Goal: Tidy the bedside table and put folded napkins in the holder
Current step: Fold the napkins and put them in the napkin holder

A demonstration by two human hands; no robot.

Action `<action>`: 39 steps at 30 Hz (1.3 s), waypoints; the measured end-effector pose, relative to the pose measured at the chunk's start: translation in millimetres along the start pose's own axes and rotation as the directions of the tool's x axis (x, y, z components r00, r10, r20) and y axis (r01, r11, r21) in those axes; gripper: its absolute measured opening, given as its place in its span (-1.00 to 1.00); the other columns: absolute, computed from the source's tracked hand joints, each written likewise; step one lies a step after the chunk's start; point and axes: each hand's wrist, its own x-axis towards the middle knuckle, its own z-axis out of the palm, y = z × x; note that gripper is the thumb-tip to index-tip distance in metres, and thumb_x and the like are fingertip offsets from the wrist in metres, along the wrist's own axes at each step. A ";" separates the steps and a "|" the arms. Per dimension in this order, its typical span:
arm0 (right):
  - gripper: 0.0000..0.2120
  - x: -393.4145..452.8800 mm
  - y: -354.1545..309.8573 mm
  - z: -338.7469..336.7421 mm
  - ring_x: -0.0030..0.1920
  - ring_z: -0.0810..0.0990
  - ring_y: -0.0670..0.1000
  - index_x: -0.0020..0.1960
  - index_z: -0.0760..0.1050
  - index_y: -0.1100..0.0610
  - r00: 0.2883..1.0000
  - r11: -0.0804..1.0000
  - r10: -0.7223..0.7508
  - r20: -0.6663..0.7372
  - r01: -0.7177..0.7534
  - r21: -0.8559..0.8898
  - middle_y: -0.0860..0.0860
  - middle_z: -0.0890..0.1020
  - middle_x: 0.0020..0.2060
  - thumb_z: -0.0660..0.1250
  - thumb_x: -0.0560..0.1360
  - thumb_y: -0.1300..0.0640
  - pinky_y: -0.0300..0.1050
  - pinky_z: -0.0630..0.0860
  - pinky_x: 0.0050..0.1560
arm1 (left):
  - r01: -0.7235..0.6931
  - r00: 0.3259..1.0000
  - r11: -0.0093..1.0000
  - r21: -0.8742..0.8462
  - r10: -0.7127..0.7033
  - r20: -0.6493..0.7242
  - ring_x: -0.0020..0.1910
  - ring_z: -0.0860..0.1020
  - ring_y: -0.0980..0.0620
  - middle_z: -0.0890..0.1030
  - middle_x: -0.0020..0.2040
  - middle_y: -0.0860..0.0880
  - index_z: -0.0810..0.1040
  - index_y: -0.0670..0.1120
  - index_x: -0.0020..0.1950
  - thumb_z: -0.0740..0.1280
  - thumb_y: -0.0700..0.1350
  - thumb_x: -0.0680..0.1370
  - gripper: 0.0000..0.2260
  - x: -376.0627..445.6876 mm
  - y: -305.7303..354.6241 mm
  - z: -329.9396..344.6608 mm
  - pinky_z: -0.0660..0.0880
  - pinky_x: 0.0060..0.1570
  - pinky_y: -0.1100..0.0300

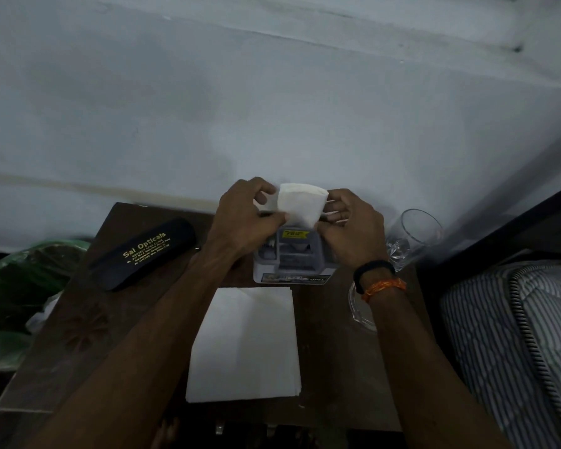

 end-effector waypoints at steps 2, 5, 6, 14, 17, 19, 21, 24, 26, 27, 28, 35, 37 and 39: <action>-0.70 -3.2 5.6 -2.1 -0.01 0.62 0.00 0.12 0.58 0.03 0.999 0.998 0.053 -0.002 -0.053 -0.025 -0.02 0.67 0.00 0.45 0.39 0.16 -0.07 0.59 0.04 | 0.093 0.996 0.995 0.022 -0.093 -0.006 -0.06 0.50 0.06 0.53 0.03 -0.04 0.49 -0.08 0.14 0.53 -0.01 0.39 -0.59 -3.8 -1.8 -6.8 0.41 -0.24 0.30; -0.71 -9.7 13.0 -3.2 0.09 0.60 0.07 0.14 0.56 0.01 0.995 0.985 0.098 -0.022 -0.100 -0.137 0.00 0.65 0.09 0.44 0.43 0.02 -0.07 0.54 0.12 | 0.312 0.948 0.950 0.015 -0.312 0.055 -0.14 0.55 0.03 0.57 -0.08 -0.04 0.45 -0.11 0.07 0.48 0.05 0.44 -0.64 -11.9 -6.3 -16.7 0.47 -0.30 0.20; -0.69 -11.7 14.6 -4.4 0.09 0.60 0.07 0.15 0.56 0.03 0.991 0.979 0.131 -0.007 -0.131 -0.155 0.01 0.65 0.10 0.44 0.44 0.00 -0.12 0.50 0.11 | 0.358 0.930 0.934 0.003 -0.357 0.084 -0.20 0.58 0.02 0.60 -0.15 -0.06 0.48 -0.12 0.00 0.45 0.07 0.46 -0.68 -15.1 -7.1 -19.1 0.53 -0.29 0.15; -0.80 -30.6 15.6 -9.5 -0.09 0.64 0.08 -0.09 0.61 0.13 0.967 0.965 0.240 0.078 -0.230 -0.122 0.07 0.69 -0.15 0.43 0.46 -0.01 0.00 0.59 0.01 | 0.477 0.870 0.854 -0.208 -0.424 0.253 -0.15 0.70 -0.06 0.70 -0.12 -0.12 0.58 -0.15 -0.04 0.32 -0.01 0.59 -0.79 -30.7 -4.5 -17.9 0.67 -0.08 -0.05; -0.86 -33.7 14.7 -9.7 -0.10 0.65 0.08 -0.08 0.63 0.12 0.969 0.968 0.237 0.074 -0.230 -0.096 0.07 0.70 -0.15 0.44 0.45 0.04 0.01 0.61 0.00 | 0.461 0.878 0.865 -0.199 -0.412 0.246 -0.14 0.70 -0.05 0.70 -0.13 -0.09 0.59 -0.13 -0.08 0.34 -0.02 0.57 -0.82 -28.3 -5.1 -18.8 0.66 -0.07 -0.08; -0.87 -34.9 14.9 -8.0 -0.11 0.66 0.08 -0.09 0.64 0.12 0.968 0.967 0.243 0.068 -0.237 -0.090 0.07 0.71 -0.16 0.45 0.44 0.07 0.02 0.62 -0.01 | 0.444 0.887 0.878 -0.177 -0.403 0.225 -0.13 0.69 -0.04 0.69 -0.14 -0.07 0.60 -0.13 -0.09 0.35 -0.02 0.56 -0.82 -27.3 -4.2 -19.7 0.66 -0.07 -0.11; -0.87 -35.0 15.2 -5.4 -0.11 0.67 0.08 -0.08 0.64 0.12 0.967 0.966 0.244 0.070 -0.236 -0.100 0.07 0.71 -0.17 0.45 0.44 0.07 0.02 0.63 -0.02 | 0.420 0.899 0.894 -0.159 -0.385 0.210 -0.12 0.68 -0.01 0.69 -0.13 -0.04 0.61 -0.12 -0.07 0.35 -0.01 0.56 -0.82 -27.2 -1.9 -20.4 0.65 -0.04 -0.11; -0.86 -34.1 14.0 -4.3 -0.12 0.67 0.08 -0.08 0.64 0.13 0.964 0.964 0.252 0.091 -0.241 -0.115 0.08 0.71 -0.18 0.44 0.46 0.06 -0.08 0.59 -0.06 | 0.408 0.904 0.898 -0.163 -0.372 0.213 -0.11 0.67 0.01 0.68 -0.12 -0.04 0.61 -0.13 -0.06 0.37 -0.01 0.55 -0.81 -27.2 -0.3 -22.0 0.64 -0.02 -0.10; -0.82 -37.0 11.0 -5.9 -0.09 0.63 0.04 -0.04 0.63 0.14 0.960 0.959 0.272 0.065 -0.265 -0.105 0.04 0.68 -0.16 0.43 0.48 0.02 -0.15 0.51 -0.05 | 0.430 0.896 0.882 -0.194 -0.389 0.214 -0.09 0.67 -0.03 0.68 -0.10 -0.06 0.59 -0.12 -0.05 0.36 0.02 0.55 -0.80 -30.2 -1.1 -23.8 0.64 -0.01 -0.11; -0.80 -40.7 8.3 -8.1 -0.09 0.61 0.02 -0.05 0.63 0.13 0.960 0.955 0.280 0.011 -0.277 -0.106 0.01 0.66 -0.16 0.42 0.48 -0.01 -0.17 0.48 -0.04 | 0.444 0.891 0.873 -0.203 -0.407 0.200 -0.07 0.66 -0.03 0.67 -0.09 -0.06 0.57 -0.09 -0.04 0.36 0.03 0.55 -0.81 -33.6 -1.4 -25.6 0.63 0.01 -0.11; -0.80 -46.3 3.9 -11.5 -0.11 0.59 0.01 -0.09 0.61 0.11 0.959 0.954 0.277 -0.057 -0.282 -0.101 -0.02 0.65 -0.18 0.39 0.49 -0.03 -0.20 0.45 -0.09 | 0.451 0.890 0.871 -0.193 -0.421 0.176 -0.06 0.64 -0.03 0.65 -0.08 -0.05 0.55 -0.07 -0.04 0.35 0.03 0.55 -0.83 -38.1 -1.9 -28.3 0.62 0.02 -0.09; -0.81 -114.6 -8.8 13.6 -0.12 0.61 0.01 -0.11 0.60 0.07 0.919 0.927 0.351 0.182 -0.314 -0.204 -0.01 0.66 -0.20 0.40 0.46 -0.06 -0.22 0.42 -0.23 | 0.181 0.875 0.908 0.378 -0.324 0.359 0.08 0.54 0.01 0.57 0.15 -0.10 0.56 -0.11 0.15 0.36 -0.09 0.55 -0.80 -103.3 -7.9 -42.6 0.53 0.09 0.10; -0.69 -129.0 -8.3 32.2 0.04 0.61 0.09 0.02 0.59 0.12 0.879 0.911 0.383 0.283 -0.308 -0.274 0.05 0.66 -0.04 0.42 0.43 -0.09 -0.11 0.53 0.02 | 0.119 0.827 0.877 0.465 -0.347 0.444 0.27 0.45 -0.06 0.44 0.31 -0.09 0.49 -0.02 0.31 0.36 -0.02 0.53 -0.65 -122.6 -12.0 -41.0 0.48 0.24 -0.02; -0.55 -137.7 -9.9 43.3 0.18 0.55 0.14 0.18 0.52 0.18 0.877 0.896 0.389 0.282 -0.290 -0.336 0.11 0.60 0.12 0.43 0.42 -0.09 -0.08 0.47 0.13 | 0.095 0.766 0.851 0.517 -0.394 0.508 0.38 0.33 -0.12 0.31 0.41 -0.09 0.40 0.03 0.41 0.35 0.00 0.54 -0.56 -132.6 -14.6 -37.1 0.40 0.34 -0.07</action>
